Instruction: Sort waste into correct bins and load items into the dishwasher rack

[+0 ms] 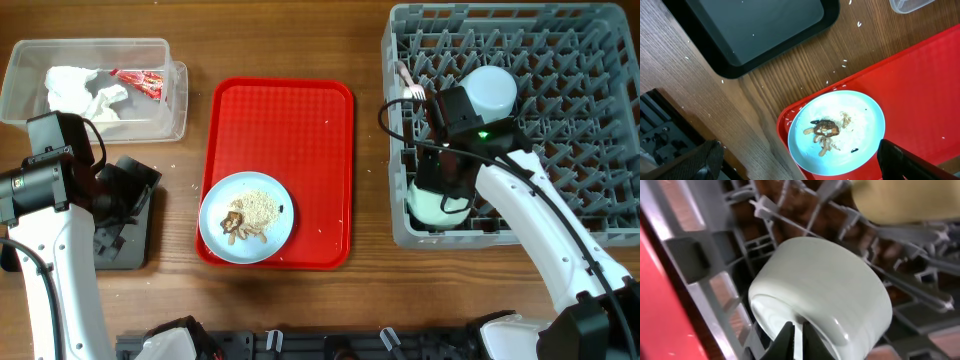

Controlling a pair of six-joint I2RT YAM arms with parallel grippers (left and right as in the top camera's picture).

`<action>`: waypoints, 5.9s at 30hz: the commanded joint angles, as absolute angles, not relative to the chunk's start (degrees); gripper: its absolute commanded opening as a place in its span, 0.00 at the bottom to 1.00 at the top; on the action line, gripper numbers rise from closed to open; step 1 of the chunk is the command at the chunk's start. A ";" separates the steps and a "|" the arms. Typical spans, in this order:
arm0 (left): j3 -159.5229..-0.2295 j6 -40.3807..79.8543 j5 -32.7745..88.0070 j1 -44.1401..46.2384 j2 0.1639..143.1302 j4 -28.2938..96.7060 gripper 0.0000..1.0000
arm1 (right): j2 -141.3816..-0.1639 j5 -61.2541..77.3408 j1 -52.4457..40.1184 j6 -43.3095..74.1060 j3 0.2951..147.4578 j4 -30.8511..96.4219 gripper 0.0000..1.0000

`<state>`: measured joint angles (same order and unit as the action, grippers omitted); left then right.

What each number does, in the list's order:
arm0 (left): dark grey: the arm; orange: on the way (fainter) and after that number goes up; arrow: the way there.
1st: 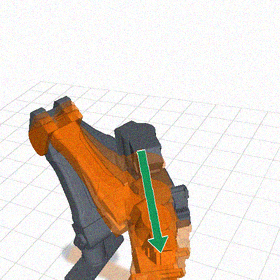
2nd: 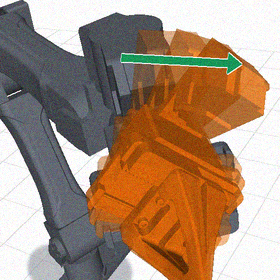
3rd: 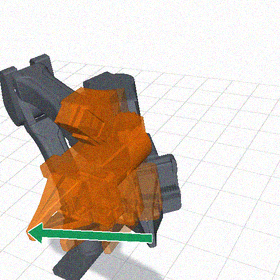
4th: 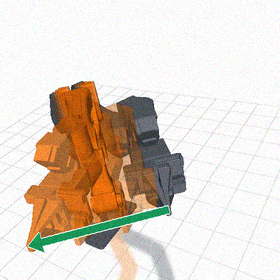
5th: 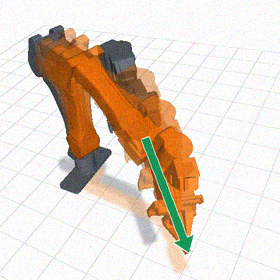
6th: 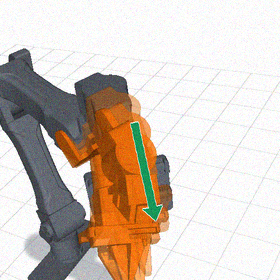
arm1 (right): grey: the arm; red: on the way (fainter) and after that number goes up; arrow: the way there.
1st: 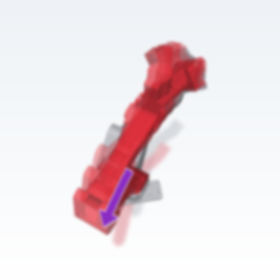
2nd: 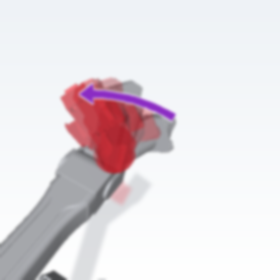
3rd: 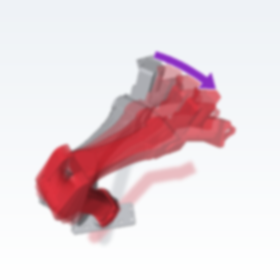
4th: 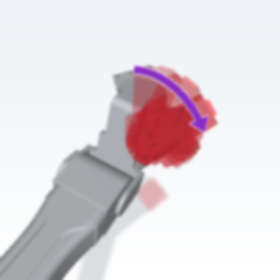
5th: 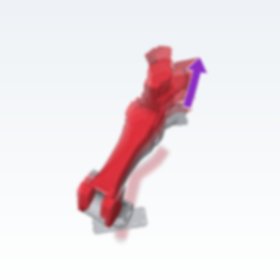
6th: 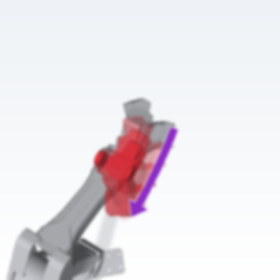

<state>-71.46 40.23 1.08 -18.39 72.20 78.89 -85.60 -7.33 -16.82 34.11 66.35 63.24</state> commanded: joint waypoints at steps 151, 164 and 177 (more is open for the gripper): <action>-71.24 61.12 -14.44 34.63 107.79 53.30 0.40 | -80.55 -7.49 4.62 28.64 76.44 55.75 1.00; -71.24 60.90 -17.02 32.73 109.36 51.42 0.30 | -80.55 -7.49 4.62 28.64 76.44 55.75 1.00; -71.24 60.93 -14.79 32.82 111.57 51.44 0.19 | -80.58 -7.49 4.62 28.64 76.44 55.75 1.00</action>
<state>-71.46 60.36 -14.90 32.88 110.83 51.48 -80.05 -6.31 4.56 28.29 75.68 55.75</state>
